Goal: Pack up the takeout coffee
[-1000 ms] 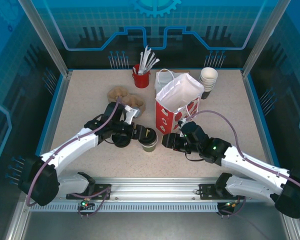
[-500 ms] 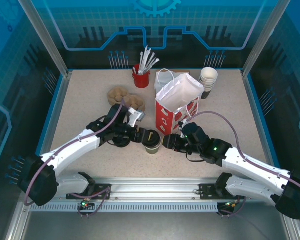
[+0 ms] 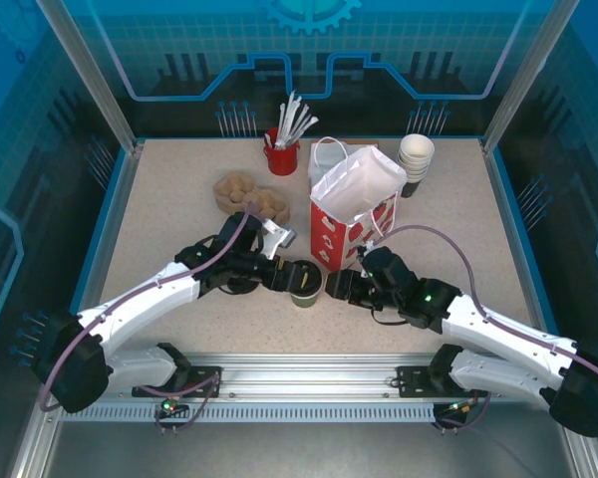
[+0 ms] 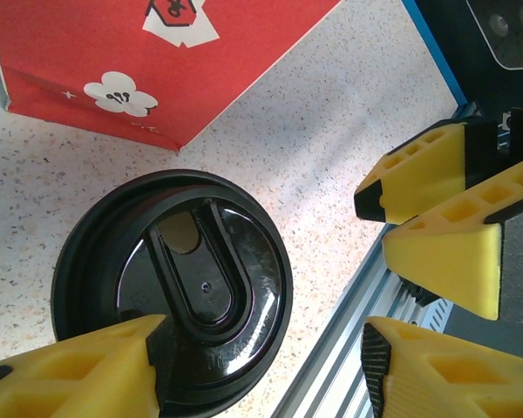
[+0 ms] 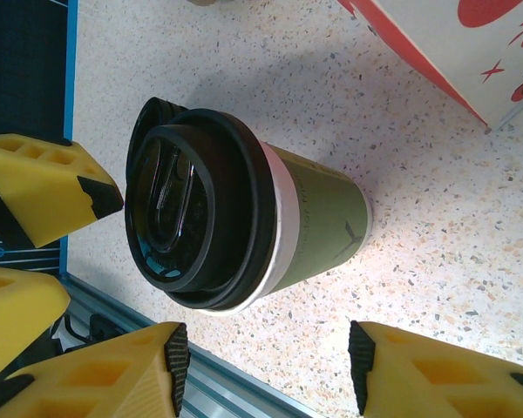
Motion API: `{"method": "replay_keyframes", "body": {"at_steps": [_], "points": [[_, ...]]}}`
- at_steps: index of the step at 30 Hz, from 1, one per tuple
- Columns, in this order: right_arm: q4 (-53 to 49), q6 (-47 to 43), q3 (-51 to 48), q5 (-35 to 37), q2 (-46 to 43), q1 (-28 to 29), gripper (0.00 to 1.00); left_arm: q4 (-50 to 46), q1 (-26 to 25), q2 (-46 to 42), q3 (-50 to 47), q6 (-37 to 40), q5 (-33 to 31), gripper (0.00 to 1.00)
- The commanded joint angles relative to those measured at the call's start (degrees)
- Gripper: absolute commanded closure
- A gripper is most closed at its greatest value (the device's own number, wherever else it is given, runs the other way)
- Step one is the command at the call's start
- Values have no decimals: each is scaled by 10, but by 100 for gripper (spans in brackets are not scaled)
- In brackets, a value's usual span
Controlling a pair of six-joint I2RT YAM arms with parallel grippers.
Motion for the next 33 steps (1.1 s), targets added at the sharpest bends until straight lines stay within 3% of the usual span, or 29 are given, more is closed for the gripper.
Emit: {"method": "replay_keyframes", "body": {"at_steps": [1, 10, 14, 19, 28, 33], "points": [[12, 7, -7, 10, 7, 6, 44, 0, -4, -17, 11, -7, 2, 39], [36, 7, -4, 0, 31, 7, 43, -44, 11, -51, 26, -13, -93, 33], [54, 6, -4, -7, 44, 6, 43, -51, 39, -38, 29, -34, -99, 33], [69, 6, 0, -18, 60, 2, 43, -84, 63, 4, 54, -47, -81, 36], [78, 7, -1, -23, 66, -3, 42, -87, 78, 69, 62, -58, 3, 52], [83, 8, 0, -28, 70, -5, 42, -84, 79, 82, 64, -57, 30, 54]]}}
